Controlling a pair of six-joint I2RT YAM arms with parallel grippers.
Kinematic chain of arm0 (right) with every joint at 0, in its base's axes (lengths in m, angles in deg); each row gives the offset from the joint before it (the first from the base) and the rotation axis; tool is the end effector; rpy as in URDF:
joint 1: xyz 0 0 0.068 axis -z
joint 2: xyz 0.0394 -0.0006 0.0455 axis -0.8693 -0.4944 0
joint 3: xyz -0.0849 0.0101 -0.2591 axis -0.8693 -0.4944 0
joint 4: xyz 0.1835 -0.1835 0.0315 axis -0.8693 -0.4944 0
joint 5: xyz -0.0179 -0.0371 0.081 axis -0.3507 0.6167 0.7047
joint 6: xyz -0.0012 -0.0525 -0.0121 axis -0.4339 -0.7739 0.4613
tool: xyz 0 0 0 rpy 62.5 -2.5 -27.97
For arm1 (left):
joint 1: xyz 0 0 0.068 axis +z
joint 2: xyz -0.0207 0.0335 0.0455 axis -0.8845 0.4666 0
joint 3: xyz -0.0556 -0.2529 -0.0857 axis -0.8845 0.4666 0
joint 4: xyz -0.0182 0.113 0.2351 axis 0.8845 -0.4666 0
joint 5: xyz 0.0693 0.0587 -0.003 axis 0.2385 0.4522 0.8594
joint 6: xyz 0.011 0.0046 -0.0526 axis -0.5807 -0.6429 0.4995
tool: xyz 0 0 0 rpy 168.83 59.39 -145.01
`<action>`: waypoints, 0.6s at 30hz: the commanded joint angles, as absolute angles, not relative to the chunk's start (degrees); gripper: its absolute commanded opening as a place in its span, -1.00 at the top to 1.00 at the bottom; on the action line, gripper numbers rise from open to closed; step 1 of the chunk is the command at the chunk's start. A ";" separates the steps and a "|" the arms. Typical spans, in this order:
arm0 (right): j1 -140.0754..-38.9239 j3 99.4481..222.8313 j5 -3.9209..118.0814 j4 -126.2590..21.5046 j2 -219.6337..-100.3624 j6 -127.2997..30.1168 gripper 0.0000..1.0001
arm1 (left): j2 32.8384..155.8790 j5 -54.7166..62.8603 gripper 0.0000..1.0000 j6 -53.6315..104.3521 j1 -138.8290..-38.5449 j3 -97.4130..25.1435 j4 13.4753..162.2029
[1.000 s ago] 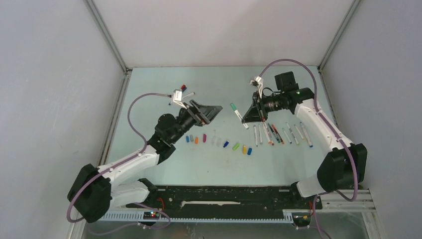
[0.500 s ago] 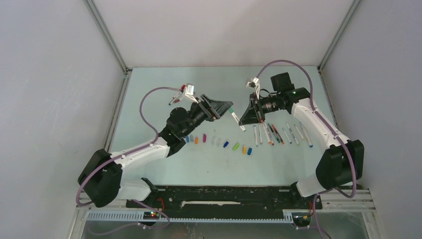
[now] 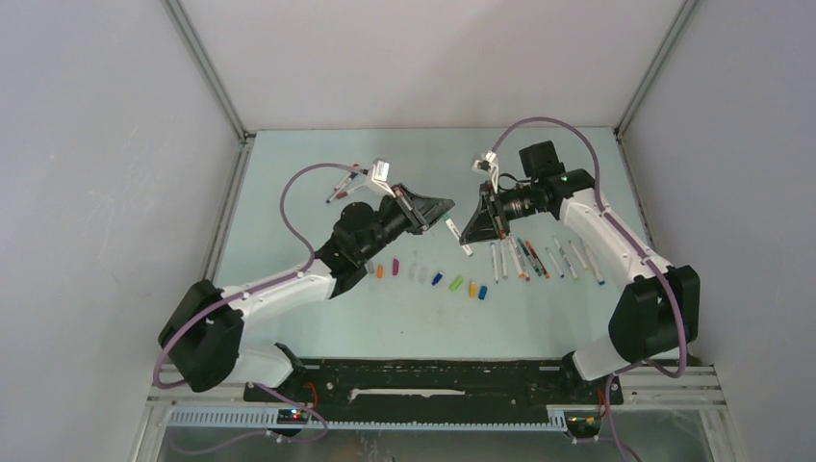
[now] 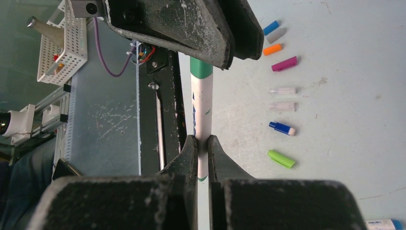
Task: Open the pen caps
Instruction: Open the pen cap from the pen.
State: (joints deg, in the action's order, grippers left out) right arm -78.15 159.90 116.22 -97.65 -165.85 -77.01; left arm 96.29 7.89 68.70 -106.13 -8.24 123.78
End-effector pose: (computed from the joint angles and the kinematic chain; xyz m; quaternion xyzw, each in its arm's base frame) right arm 0.2796 0.1240 0.3076 -0.4118 0.7060 0.5216 0.2448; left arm 0.2208 -0.2165 0.2971 -0.0361 0.6749 -0.5766 0.4591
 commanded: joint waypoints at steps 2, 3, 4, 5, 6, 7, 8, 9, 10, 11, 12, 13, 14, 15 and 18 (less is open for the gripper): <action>-78.43 159.95 116.68 -97.25 -166.21 -77.51 1.00 | 96.18 7.74 1.00 67.53 -106.59 -11.15 123.69; -78.43 159.96 116.70 -97.21 -166.27 -77.52 1.00 | 95.93 8.01 1.00 67.36 -106.58 -10.98 123.77; -78.43 159.95 116.68 -97.23 -166.41 -77.40 0.99 | 95.45 8.18 1.00 67.06 -106.57 -10.70 123.93; -78.43 159.95 116.68 -97.23 -166.54 -77.14 0.85 | 95.17 8.31 1.00 66.74 -106.57 -10.57 123.96; -78.47 159.95 116.68 -97.08 -166.71 -76.84 0.65 | 94.84 8.31 1.00 66.42 -106.57 -10.47 123.98; -78.40 159.95 116.80 -96.91 -166.80 -76.47 0.44 | 94.71 8.25 1.00 66.16 -106.62 -10.46 123.97; -78.40 159.95 117.03 -96.81 -166.82 -76.15 0.23 | 94.59 8.11 1.00 66.02 -106.65 -10.46 123.97; -78.39 160.01 117.41 -96.72 -166.95 -75.86 0.06 | 94.67 8.00 1.00 65.87 -106.77 -10.46 124.13; -78.51 159.96 117.77 -96.70 -166.90 -75.74 -0.09 | 94.72 7.92 1.00 65.75 -106.98 -10.46 124.34; -78.59 160.00 118.08 -96.52 -166.90 -75.48 -0.16 | 94.84 7.79 1.00 65.65 -107.14 -10.42 124.78; -78.65 160.02 118.28 -96.47 -166.92 -75.30 -0.20 | 95.15 7.69 1.00 65.57 -107.45 -10.45 125.14; -78.72 160.00 118.52 -96.47 -166.90 -75.11 -0.22 | 95.35 7.73 1.00 65.55 -107.67 -10.46 125.57; -78.67 159.96 118.72 -96.29 -166.90 -74.94 -0.24 | 95.60 7.73 1.00 65.55 -107.87 -10.50 125.96; -78.72 159.95 118.83 -96.12 -166.99 -74.66 -0.24 | 95.92 7.69 1.00 65.55 -108.11 -10.59 126.29; -79.01 159.95 119.11 -95.81 -167.35 -74.01 -0.22 | 96.47 7.74 1.00 65.26 -108.40 -10.96 126.90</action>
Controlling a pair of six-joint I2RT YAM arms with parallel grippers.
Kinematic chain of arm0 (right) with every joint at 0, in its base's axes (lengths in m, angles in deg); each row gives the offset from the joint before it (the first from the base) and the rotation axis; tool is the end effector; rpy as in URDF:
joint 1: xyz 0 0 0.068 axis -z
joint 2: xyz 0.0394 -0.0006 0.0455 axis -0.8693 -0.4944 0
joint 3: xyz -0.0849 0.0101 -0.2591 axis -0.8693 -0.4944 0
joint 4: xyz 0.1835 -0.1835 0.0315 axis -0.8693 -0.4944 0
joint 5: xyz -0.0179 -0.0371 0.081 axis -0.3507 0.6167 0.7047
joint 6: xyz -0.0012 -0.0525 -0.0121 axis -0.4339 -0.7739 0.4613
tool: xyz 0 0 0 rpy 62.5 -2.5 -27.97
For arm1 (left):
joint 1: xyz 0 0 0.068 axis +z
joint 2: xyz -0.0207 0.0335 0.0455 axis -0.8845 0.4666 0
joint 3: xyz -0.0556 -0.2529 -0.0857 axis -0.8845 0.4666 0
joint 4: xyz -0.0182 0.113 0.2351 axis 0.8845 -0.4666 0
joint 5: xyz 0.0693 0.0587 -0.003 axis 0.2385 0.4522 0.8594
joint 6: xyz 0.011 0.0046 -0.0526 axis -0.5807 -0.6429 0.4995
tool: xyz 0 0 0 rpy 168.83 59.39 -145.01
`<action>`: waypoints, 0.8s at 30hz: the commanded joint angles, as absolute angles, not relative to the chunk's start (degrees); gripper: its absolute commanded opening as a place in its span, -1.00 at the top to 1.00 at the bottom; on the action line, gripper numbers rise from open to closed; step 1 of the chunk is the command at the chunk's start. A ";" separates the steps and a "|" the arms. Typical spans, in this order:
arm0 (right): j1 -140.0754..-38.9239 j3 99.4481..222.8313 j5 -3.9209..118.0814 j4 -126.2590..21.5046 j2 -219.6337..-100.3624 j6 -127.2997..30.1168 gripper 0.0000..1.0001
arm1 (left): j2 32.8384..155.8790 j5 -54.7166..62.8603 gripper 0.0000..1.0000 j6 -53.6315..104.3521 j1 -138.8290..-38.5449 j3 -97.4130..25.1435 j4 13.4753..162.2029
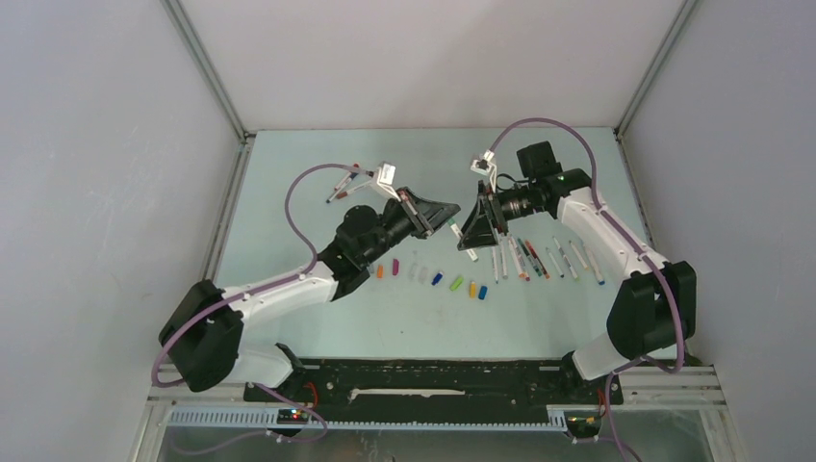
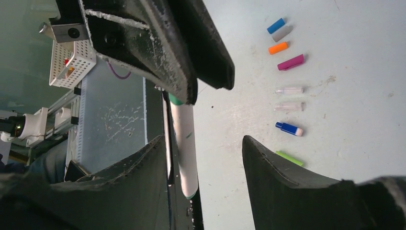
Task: Open the pen caps
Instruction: Open the pen cap from the pen.
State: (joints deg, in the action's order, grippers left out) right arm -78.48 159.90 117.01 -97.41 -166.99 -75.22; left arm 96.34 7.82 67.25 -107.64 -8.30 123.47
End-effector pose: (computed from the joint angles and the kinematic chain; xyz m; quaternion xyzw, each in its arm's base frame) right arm 0.2825 0.1270 0.3025 -0.3996 0.7102 0.5329 0.2278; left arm 0.2152 -0.2225 0.2966 -0.0184 0.6775 -0.5758 0.4573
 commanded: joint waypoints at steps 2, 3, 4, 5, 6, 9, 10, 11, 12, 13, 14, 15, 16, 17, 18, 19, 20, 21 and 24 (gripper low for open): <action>-79.33 159.98 119.21 -95.77 -167.62 -73.87 -0.16 | 96.47 8.11 1.00 64.76 -108.50 -11.21 127.02; -79.55 159.95 119.27 -95.81 -167.73 -73.86 -0.12 | 96.41 8.31 1.00 64.42 -108.49 -11.37 127.04; -79.86 159.95 119.31 -95.76 -167.88 -73.86 -0.04 | 96.27 8.55 1.00 64.12 -108.52 -11.42 127.04; -80.10 159.95 119.50 -95.73 -167.86 -73.86 0.07 | 96.16 8.70 1.00 63.79 -108.54 -11.49 127.04; -80.33 159.99 119.75 -95.71 -167.86 -73.89 0.30 | 96.06 8.86 1.00 63.49 -108.65 -11.54 127.04; -80.59 159.95 120.04 -95.55 -167.89 -73.79 1.00 | 95.71 9.14 1.00 62.90 -108.76 -11.54 126.63; -80.58 160.03 120.02 -95.47 -167.89 -73.63 1.00 | 95.62 9.12 0.98 62.77 -108.77 -11.45 126.53; -80.58 160.00 120.10 -95.39 -167.89 -73.53 1.00 | 95.49 9.04 0.89 62.67 -108.70 -11.32 126.64; -80.48 159.97 120.21 -95.36 -167.80 -73.49 1.00 | 95.24 8.77 0.70 62.65 -108.77 -11.05 126.87; -80.43 160.00 120.44 -95.37 -167.69 -73.50 1.00 | 95.12 8.14 0.51 62.46 -108.70 -10.89 127.30; -80.43 159.97 120.67 -95.49 -167.58 -73.55 1.00 | 94.89 7.51 0.37 62.14 -108.71 -10.75 127.38; -80.37 159.95 120.98 -95.48 -167.51 -73.59 1.00 | 94.75 6.90 0.25 61.74 -108.76 -10.61 127.33; -80.32 159.97 121.25 -95.50 -167.43 -73.53 1.00 | 94.45 6.40 0.13 61.35 -108.77 -10.32 127.31; -80.25 159.96 121.51 -95.47 -167.47 -73.50 1.00 | 94.24 5.97 0.08 61.18 -108.71 -9.96 127.38; -80.11 159.96 121.73 -95.42 -167.43 -73.51 1.00 | 94.05 5.66 0.05 60.96 -108.72 -9.63 127.52; -80.00 159.96 121.99 -95.38 -167.42 -73.43 1.00 | 93.87 5.43 0.04 60.78 -108.74 -9.23 127.56; -79.90 159.97 122.23 -95.37 -167.48 -73.38 1.00 | 93.64 5.33 0.05 60.65 -108.72 -9.00 127.58; -79.78 159.97 122.36 -95.42 -167.44 -73.42 1.00 | 93.54 5.37 0.06 60.61 -108.76 -8.72 127.50; -79.65 159.96 122.55 -95.36 -167.49 -73.34 1.00 | 93.50 5.20 0.16 60.63 -108.76 -8.20 127.66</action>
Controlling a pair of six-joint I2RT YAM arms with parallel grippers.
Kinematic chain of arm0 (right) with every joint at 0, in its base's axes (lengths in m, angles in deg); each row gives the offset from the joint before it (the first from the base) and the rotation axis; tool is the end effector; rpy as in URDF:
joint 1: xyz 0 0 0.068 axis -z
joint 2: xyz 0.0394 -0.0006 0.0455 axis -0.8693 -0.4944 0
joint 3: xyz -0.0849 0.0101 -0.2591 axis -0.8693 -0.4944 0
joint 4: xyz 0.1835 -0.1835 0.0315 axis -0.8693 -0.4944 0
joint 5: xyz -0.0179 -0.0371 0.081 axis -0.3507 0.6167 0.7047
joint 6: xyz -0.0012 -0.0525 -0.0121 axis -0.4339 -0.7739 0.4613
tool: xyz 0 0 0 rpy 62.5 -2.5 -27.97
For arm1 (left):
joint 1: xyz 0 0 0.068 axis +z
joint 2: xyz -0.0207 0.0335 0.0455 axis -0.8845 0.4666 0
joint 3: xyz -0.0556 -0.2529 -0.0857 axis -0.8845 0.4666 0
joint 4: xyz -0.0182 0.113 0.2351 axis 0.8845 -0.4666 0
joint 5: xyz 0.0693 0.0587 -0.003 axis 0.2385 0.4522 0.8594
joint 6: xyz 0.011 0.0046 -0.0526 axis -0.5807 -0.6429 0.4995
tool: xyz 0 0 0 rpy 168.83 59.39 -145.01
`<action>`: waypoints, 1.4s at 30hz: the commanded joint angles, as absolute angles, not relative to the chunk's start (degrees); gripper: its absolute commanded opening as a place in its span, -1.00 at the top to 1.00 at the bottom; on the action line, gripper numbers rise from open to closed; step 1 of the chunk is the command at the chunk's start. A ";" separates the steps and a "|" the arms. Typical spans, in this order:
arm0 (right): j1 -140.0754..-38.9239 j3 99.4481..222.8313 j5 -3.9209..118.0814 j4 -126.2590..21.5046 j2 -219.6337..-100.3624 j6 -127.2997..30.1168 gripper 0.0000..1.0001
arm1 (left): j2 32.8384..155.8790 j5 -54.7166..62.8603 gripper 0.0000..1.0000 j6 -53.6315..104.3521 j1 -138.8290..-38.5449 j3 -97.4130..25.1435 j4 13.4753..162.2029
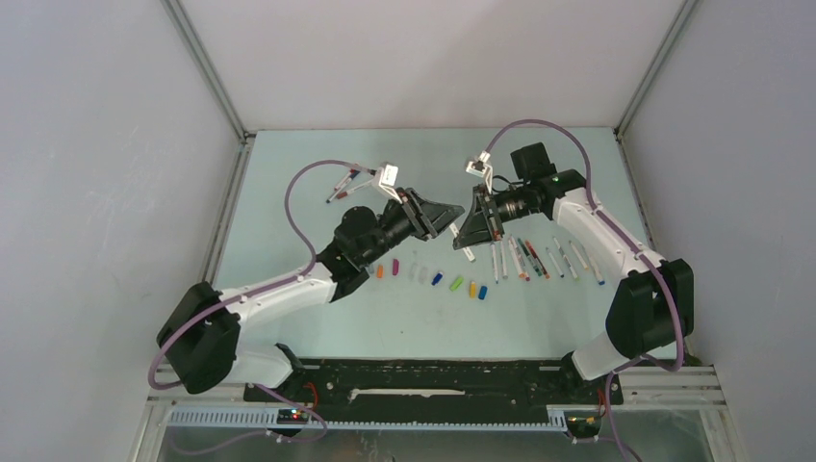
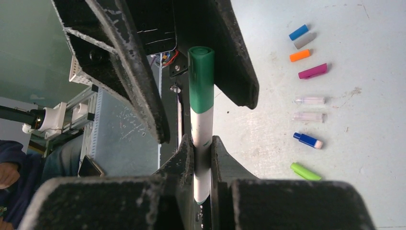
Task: Open the pen caps
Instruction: Open the pen cap from the pen, then place the pen at the center of the board, then place the pen cap at the center of the board.
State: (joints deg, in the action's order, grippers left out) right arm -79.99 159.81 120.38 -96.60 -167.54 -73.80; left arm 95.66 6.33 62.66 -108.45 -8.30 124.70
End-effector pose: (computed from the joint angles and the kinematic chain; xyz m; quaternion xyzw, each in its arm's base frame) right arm 0.2804 0.1357 0.3016 -0.4017 0.6920 0.5616 0.2106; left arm 0.2096 -0.2244 0.3024 0.0239 0.6651 -0.5738 0.4773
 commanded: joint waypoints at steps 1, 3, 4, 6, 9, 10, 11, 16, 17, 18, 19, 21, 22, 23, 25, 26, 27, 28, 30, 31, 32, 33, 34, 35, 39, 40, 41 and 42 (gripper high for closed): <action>-79.66 159.95 122.56 -95.37 -167.48 -73.34 1.00 | 93.49 5.09 0.21 60.63 -108.77 -8.18 127.73; -79.59 159.95 122.55 -95.41 -167.52 -73.38 1.00 | 93.69 4.93 0.31 60.63 -108.72 -8.16 127.98; -79.54 159.95 122.52 -95.46 -167.54 -73.34 1.00 | 93.75 4.81 0.39 60.63 -108.74 -8.17 128.03; -79.55 159.98 122.56 -95.47 -167.43 -73.41 1.00 | 93.76 4.46 0.58 60.42 -108.75 -8.26 128.09; -79.49 159.99 122.65 -95.53 -167.56 -73.42 1.00 | 93.77 4.21 0.96 59.99 -108.77 -8.26 128.55; -79.52 160.00 122.67 -95.59 -167.65 -73.54 1.00 | 93.61 4.35 1.00 59.68 -108.75 -8.26 128.76; -79.51 160.01 122.75 -95.74 -167.74 -73.78 1.00 | 93.16 5.02 1.00 59.13 -108.70 -8.28 128.76; -80.85 160.00 123.54 -98.39 -168.97 -77.57 1.00 | 87.62 11.35 1.00 55.28 -102.87 -12.75 125.91; -81.43 159.98 124.09 -99.08 -169.20 -78.72 1.00 | 86.39 12.94 1.00 54.86 -100.80 -14.20 125.90; -81.99 160.00 124.40 -99.68 -169.34 -79.67 1.00 | 85.03 14.96 1.00 54.34 -98.69 -15.90 125.57; -82.93 159.98 124.62 -100.17 -169.38 -80.27 1.00 | 84.36 16.15 1.00 53.78 -96.79 -18.13 124.74; -84.00 160.00 124.88 -101.06 -169.40 -81.67 1.00 | 83.69 17.95 1.00 52.47 -93.40 -21.92 122.66; -84.42 159.97 124.96 -101.30 -169.50 -82.06 1.00 | 83.38 18.63 1.00 52.04 -92.30 -23.30 122.04; -84.60 160.03 125.09 -101.49 -169.65 -82.30 1.00 | 82.96 19.57 1.00 51.69 -91.48 -24.19 121.64; -84.77 159.98 125.33 -101.84 -169.86 -82.82 1.00 | 81.69 20.97 1.00 50.25 -90.78 -24.79 121.20; -84.86 160.00 125.38 -101.85 -169.88 -82.83 1.00 | 80.73 22.04 1.00 49.53 -90.76 -24.56 120.45; -84.83 159.99 125.26 -101.90 -169.97 -82.83 1.00 | 79.66 22.60 1.00 49.09 -90.75 -23.85 120.51; -84.81 159.99 124.93 -101.82 -169.93 -82.83 1.00 | 78.67 22.91 1.00 48.70 -90.71 -22.77 120.70; -84.72 159.97 122.80 -101.98 -169.45 -83.59 1.00 | 76.63 22.33 1.00 48.14 -90.62 -20.52 120.33; -84.64 159.99 120.49 -102.23 -169.04 -84.55 1.00 | 75.59 21.38 1.00 48.02 -90.52 -19.28 119.19; -84.61 160.08 118.27 -102.60 -168.65 -85.28 1.00 | 74.57 20.05 1.00 48.05 -90.25 -18.00 118.20; -84.51 160.00 115.97 -102.83 -168.17 -86.16 1.00 | 73.44 18.71 1.00 47.99 -90.09 -16.42 117.01; -84.46 160.00 113.91 -103.25 -167.73 -87.01 1.00 | 72.13 17.59 1.00 48.04 -90.01 -14.72 115.32; -84.23 159.98 112.02 -103.55 -167.36 -87.71 1.00 | 70.94 16.85 1.00 48.08 -89.97 -13.04 113.65; -83.20 159.99 104.83 -104.69 -166.11 -89.90 1.00 | 63.77 15.11 1.00 48.60 -89.96 -5.25 106.07; -82.95 160.01 103.36 -104.93 -166.02 -90.14 1.00 | 62.04 15.06 1.00 48.74 -89.96 -2.93 104.32; -82.68 159.97 102.31 -105.37 -166.03 -90.54 1.00 | 60.47 15.18 1.00 48.96 -89.96 -1.21 102.47; -82.49 159.96 101.26 -105.66 -166.25 -90.81 1.00 | 58.96 15.35 1.00 49.20 -89.94 0.32 100.77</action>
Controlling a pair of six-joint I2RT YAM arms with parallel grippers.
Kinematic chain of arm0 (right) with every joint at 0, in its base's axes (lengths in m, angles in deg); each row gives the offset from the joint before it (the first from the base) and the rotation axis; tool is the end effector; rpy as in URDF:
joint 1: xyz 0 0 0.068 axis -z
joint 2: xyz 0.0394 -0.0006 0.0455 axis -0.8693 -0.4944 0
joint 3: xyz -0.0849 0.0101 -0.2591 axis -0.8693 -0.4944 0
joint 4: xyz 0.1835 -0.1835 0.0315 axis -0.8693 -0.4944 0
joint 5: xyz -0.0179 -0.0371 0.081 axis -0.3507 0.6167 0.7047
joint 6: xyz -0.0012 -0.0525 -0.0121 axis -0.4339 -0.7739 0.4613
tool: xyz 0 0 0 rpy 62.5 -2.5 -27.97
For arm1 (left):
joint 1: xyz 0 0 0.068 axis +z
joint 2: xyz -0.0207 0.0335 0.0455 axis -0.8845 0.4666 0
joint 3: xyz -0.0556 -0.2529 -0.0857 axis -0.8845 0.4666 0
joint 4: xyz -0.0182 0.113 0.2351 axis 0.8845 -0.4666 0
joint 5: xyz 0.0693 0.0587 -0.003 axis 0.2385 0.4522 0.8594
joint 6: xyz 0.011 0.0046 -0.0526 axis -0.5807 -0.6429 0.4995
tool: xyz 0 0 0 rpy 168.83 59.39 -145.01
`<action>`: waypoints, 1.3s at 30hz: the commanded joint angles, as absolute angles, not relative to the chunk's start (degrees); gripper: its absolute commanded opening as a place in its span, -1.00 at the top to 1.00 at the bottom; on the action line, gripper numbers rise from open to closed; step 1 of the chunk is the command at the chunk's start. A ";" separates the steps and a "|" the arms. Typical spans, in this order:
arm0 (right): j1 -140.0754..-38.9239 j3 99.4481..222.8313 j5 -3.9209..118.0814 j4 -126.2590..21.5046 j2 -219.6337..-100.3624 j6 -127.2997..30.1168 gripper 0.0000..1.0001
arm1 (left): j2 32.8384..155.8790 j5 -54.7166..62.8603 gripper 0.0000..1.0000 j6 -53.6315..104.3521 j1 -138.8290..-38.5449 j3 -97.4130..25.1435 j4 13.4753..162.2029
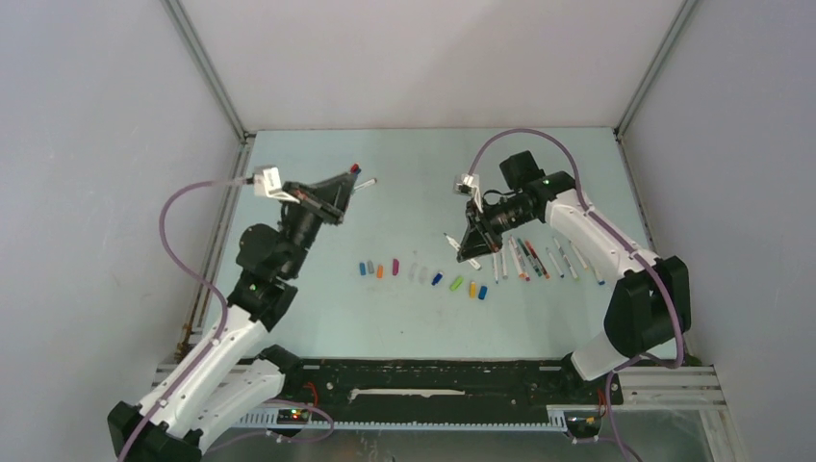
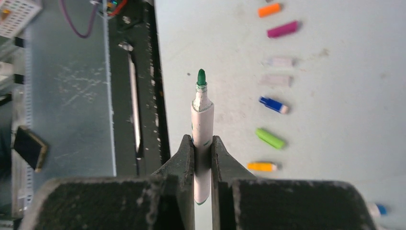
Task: Open the pen caps
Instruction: Place the pen cap at the center of the board.
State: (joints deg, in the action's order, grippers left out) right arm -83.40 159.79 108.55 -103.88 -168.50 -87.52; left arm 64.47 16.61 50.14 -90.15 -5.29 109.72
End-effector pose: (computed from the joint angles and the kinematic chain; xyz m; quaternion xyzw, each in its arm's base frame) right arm 0.2693 0.1477 0.2857 -0.4805 0.7114 0.4686 0.2082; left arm 0.1663 -0.0852 0.3808 -0.0725 0.5709 -0.4170 0.7035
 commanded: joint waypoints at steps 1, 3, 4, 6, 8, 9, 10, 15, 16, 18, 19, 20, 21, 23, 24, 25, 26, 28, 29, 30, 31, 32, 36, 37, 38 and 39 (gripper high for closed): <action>-82.37 159.95 99.80 -105.50 -166.54 -90.53 1.00 | 57.88 15.56 1.00 49.35 -89.88 1.43 99.32; -82.00 159.97 95.93 -103.12 -167.48 -87.19 1.00 | 56.67 16.43 0.98 49.48 -89.81 2.91 95.91; -81.65 159.92 93.90 -101.27 -168.06 -84.44 1.00 | 56.71 17.10 0.98 49.47 -89.74 3.20 94.13; -80.77 159.74 89.37 -97.04 -169.34 -78.42 1.00 | 58.03 18.09 0.98 49.63 -89.34 3.19 90.60; -79.92 158.83 84.62 -92.32 -170.29 -71.41 1.00 | 60.78 18.18 0.98 49.78 -88.59 2.59 88.70; -79.60 158.81 83.53 -90.82 -171.02 -69.32 1.00 | 62.59 17.83 0.98 49.75 -88.16 2.03 88.00; -79.46 158.85 82.33 -89.26 -171.76 -67.05 1.00 | 64.70 17.36 0.98 49.77 -87.74 1.37 87.38; -81.38 165.13 77.23 -86.53 -179.99 -60.03 1.00 | 78.74 15.28 0.93 50.09 -84.81 -4.56 82.28; -81.97 168.72 76.75 -89.00 -182.89 -59.07 1.00 | 83.16 14.93 0.94 50.30 -84.18 -6.46 80.40; -82.88 175.42 76.38 -93.50 -188.77 -57.43 1.00 | 89.81 14.53 0.96 49.72 -83.21 -10.66 77.15; -83.26 177.95 76.41 -94.65 -190.93 -56.67 1.00 | 92.44 14.53 0.97 49.37 -82.87 -12.48 76.15; -83.48 179.82 75.95 -95.24 -192.89 -55.89 1.00 | 95.14 14.39 0.97 48.75 -82.50 -14.03 75.55; -83.75 181.14 74.76 -95.39 -194.51 -54.82 1.00 | 97.54 14.39 0.97 48.54 -82.27 -15.22 75.50; -84.59 183.51 70.56 -95.94 -197.60 -52.57 1.00 | 101.49 14.44 0.97 47.93 -81.99 -17.70 75.40; -84.81 184.70 68.20 -96.06 -199.09 -51.01 1.00 | 103.37 14.61 0.97 47.55 -81.97 -18.99 75.30; -85.06 185.83 66.40 -96.61 -200.66 -49.91 1.00 | 105.62 14.77 0.96 47.27 -81.91 -20.47 74.72; -85.15 187.15 66.04 -97.55 -201.94 -49.52 1.00 | 107.84 14.58 0.95 46.97 -81.81 -22.15 74.00; -85.16 188.26 65.96 -97.76 -203.70 -48.42 1.00 | 112.03 14.40 0.93 46.54 -81.79 -26.19 71.59; -85.24 188.67 66.23 -97.86 -204.22 -48.16 1.00 | 113.85 14.17 0.93 46.32 -81.79 -27.55 70.75; -85.21 189.12 66.37 -98.03 -204.70 -48.00 1.00 | 115.43 13.96 0.92 46.17 -81.79 -28.65 70.21; -85.32 189.40 66.41 -98.17 -205.04 -47.74 1.00 | 116.75 13.88 0.91 46.17 -81.79 -29.29 70.03; -85.32 189.65 66.40 -98.13 -205.38 -47.61 1.00 | 117.80 13.81 0.90 46.13 -81.79 -29.75 69.98; -85.46 190.26 65.75 -98.15 -206.62 -46.94 0.95 | 121.60 14.30 0.85 45.71 -81.70 -31.85 69.07; -85.54 190.58 64.72 -98.18 -207.01 -46.62 0.93 | 122.48 14.27 0.84 45.66 -81.70 -32.48 68.73; -85.59 191.01 63.82 -98.33 -207.45 -46.42 0.92 | 123.34 14.20 0.84 45.54 -81.70 -33.02 68.48; -85.59 191.44 63.41 -98.51 -207.99 -46.43 0.91 | 124.02 14.14 0.83 45.52 -81.70 -33.45 68.36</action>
State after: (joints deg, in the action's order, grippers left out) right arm -85.23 187.79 66.56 -97.95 -206.51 -48.20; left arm 121.84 14.64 47.15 -82.02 -28.56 70.05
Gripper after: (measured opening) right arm 0.087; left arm 0.082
